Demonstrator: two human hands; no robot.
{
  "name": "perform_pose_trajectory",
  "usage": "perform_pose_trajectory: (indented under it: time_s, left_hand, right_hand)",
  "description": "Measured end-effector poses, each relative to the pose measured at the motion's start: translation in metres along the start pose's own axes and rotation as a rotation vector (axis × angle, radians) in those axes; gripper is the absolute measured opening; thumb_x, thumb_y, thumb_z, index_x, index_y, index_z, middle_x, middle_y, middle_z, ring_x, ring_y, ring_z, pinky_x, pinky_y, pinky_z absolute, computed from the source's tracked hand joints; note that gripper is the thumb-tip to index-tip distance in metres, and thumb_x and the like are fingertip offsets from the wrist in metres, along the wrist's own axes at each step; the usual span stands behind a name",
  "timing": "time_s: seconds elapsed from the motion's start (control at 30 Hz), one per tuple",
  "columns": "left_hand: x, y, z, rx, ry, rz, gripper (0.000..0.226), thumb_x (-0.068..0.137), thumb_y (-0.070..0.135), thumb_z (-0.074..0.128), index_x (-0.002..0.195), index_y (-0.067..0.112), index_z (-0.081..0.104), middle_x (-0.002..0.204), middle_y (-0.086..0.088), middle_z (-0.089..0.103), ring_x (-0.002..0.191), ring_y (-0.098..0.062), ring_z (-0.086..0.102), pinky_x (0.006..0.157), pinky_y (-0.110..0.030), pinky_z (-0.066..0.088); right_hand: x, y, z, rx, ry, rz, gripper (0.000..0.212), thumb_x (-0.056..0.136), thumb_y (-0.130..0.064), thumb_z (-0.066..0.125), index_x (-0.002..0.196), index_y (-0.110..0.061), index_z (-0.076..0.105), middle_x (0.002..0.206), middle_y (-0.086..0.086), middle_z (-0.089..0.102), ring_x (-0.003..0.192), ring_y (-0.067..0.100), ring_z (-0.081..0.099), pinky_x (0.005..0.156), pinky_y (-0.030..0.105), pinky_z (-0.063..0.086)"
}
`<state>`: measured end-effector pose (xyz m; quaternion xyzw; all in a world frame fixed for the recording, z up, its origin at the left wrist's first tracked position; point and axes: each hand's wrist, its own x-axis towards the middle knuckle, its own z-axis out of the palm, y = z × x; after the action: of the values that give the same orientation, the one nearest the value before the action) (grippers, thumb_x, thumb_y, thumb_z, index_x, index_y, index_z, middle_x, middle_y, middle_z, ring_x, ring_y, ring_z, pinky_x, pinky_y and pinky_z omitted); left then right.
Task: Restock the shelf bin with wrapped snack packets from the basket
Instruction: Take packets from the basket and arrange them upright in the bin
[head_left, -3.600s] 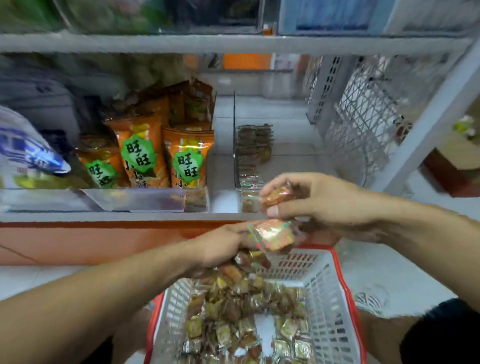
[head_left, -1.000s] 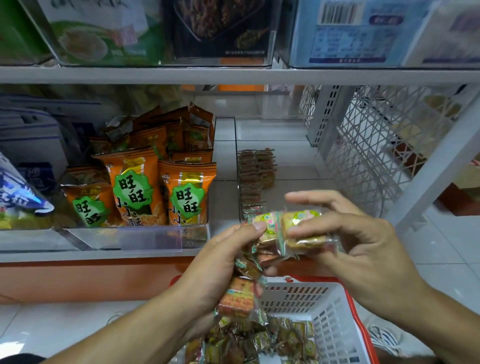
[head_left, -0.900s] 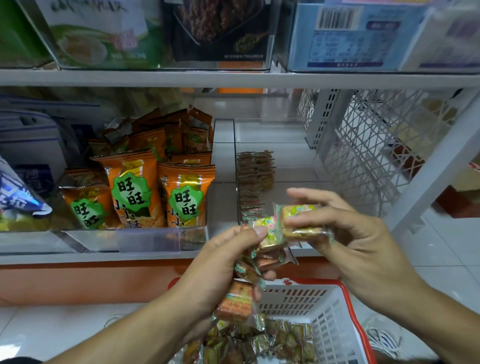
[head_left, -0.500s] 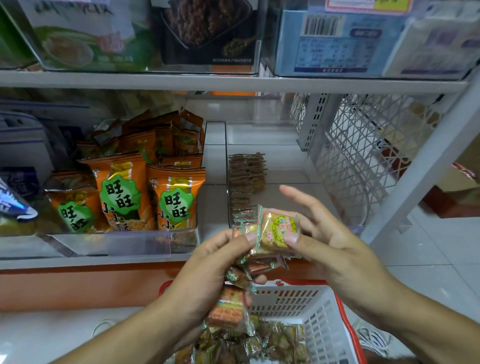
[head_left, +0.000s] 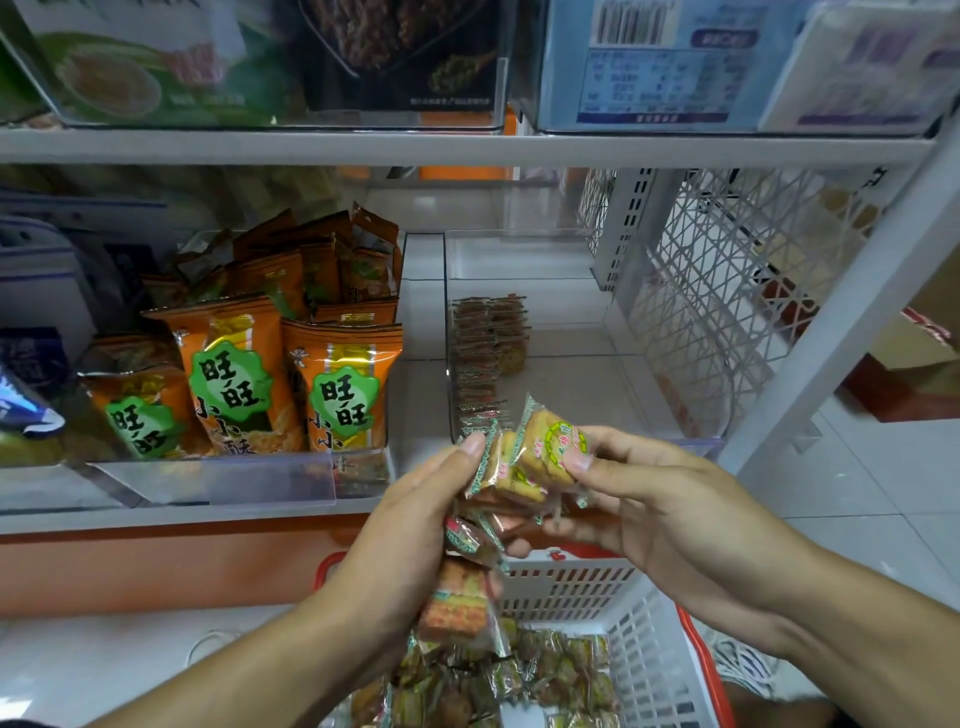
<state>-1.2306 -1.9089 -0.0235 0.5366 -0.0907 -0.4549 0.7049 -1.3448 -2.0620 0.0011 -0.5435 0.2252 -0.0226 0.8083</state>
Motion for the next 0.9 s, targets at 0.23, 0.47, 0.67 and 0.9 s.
perform_pose_trajectory:
  time_s: [0.23,0.47,0.67,0.9]
  left_hand:
    - [0.003,0.006,0.013,-0.111,0.024,-0.109,0.068,0.068,0.033,0.062,0.125,-0.004,0.068,0.115,-0.045,0.062,0.052,-0.033,0.061,0.036,-0.030,0.051]
    - [-0.008,-0.003,0.000,0.109,-0.086,-0.156,0.040,0.074,0.049,0.073,0.106,0.027,0.080,0.091,-0.017,0.075,0.064,-0.029,0.071,0.045,-0.028,0.052]
    - [-0.008,-0.003,0.002,0.194,0.052,0.002,0.042,0.076,0.060,0.066,0.102,0.031,0.078,0.089,-0.019,0.076,0.058,-0.021,0.069,0.045,-0.029,0.051]
    - [0.003,0.002,0.002,0.056,0.182,0.106,0.033,0.095,0.042,0.064,0.105,0.011,0.070,0.098,-0.031,0.069,0.062,-0.026,0.069,0.045,-0.031,0.052]
  right_hand:
    - [0.000,-0.002,-0.003,0.022,0.030,-0.012,0.031,0.085,-0.012,0.067,0.115,-0.002,0.067,0.112,0.017,0.074,0.092,0.020,0.070,0.075,0.030,0.059]
    - [0.001,-0.012,-0.014,-0.238,-0.043,0.057,0.043,0.074,-0.009,0.075,0.116,-0.017,0.074,0.117,0.013,0.073,0.110,0.033,0.070,0.102,0.041,0.053]
    - [-0.005,-0.017,-0.013,-0.423,-0.115,0.035,0.054,0.073,-0.005,0.082,0.121,-0.027,0.072,0.114,0.013,0.070,0.102,0.030,0.068,0.105,0.041,0.051]
    - [0.015,-0.044,-0.018,-0.508,-0.082,-0.114,0.040,0.079,-0.006,0.076,0.118,-0.017,0.072,0.116,0.013,0.072,0.108,0.031,0.068,0.097,0.034,0.054]
